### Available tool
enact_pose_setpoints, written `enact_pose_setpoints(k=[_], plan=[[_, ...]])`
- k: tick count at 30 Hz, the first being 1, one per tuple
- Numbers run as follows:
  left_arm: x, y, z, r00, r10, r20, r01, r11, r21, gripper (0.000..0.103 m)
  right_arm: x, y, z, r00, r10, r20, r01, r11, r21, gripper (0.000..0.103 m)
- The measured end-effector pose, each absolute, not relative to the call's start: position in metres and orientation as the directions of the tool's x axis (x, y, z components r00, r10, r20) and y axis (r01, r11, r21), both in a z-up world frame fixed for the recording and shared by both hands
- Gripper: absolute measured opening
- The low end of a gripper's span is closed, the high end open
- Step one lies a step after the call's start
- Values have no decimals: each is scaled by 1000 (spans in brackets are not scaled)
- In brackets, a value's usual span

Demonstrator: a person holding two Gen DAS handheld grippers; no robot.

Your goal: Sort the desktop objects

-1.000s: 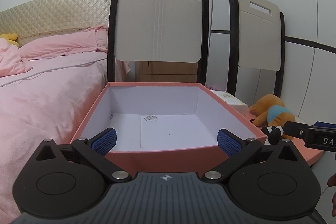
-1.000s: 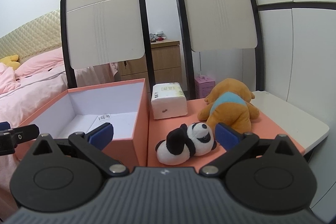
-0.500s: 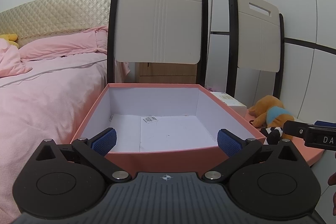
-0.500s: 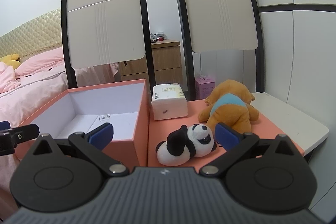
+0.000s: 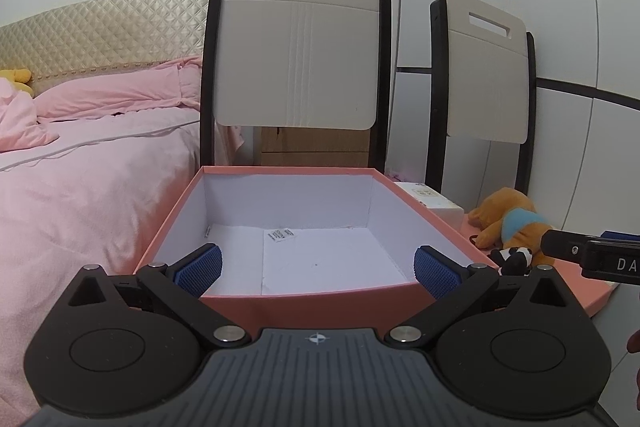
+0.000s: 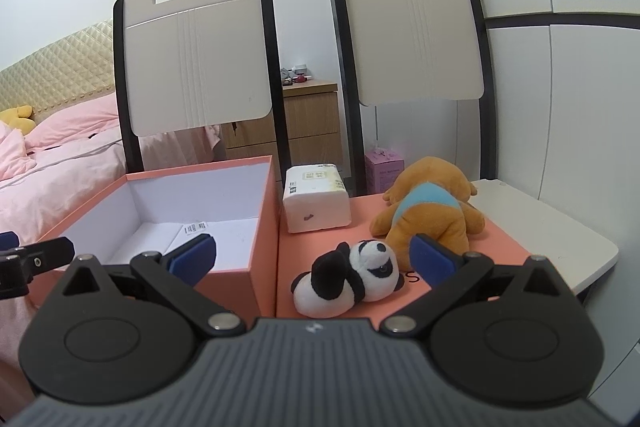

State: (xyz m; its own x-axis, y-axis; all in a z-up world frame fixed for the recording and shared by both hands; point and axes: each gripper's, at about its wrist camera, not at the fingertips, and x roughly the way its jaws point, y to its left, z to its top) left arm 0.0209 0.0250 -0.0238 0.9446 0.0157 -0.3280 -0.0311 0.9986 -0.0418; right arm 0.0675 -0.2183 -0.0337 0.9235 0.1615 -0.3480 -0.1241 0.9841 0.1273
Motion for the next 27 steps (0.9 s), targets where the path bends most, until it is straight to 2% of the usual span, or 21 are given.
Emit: enact_pose_setpoints(k=[11,15,24,27], plan=[[17,21,-25,952,-43,-303,25,998,-63,103,67,-226,-33,921,172,-349,-130,981,142,103],[12,13,-27,957,-74,-280,67,997,-36,103,66,-233,-35,917,183,-354,-138,979,149,103],[3,-30,-35,957,-187,-223,225,961,159,103,60,-285,-45,923,218,-317,-147,961,233,103],[6,-56,-35,949,-217,-228,270,933,239,98,56,-309,-55,925,224,-306,-138,950,279,103]])
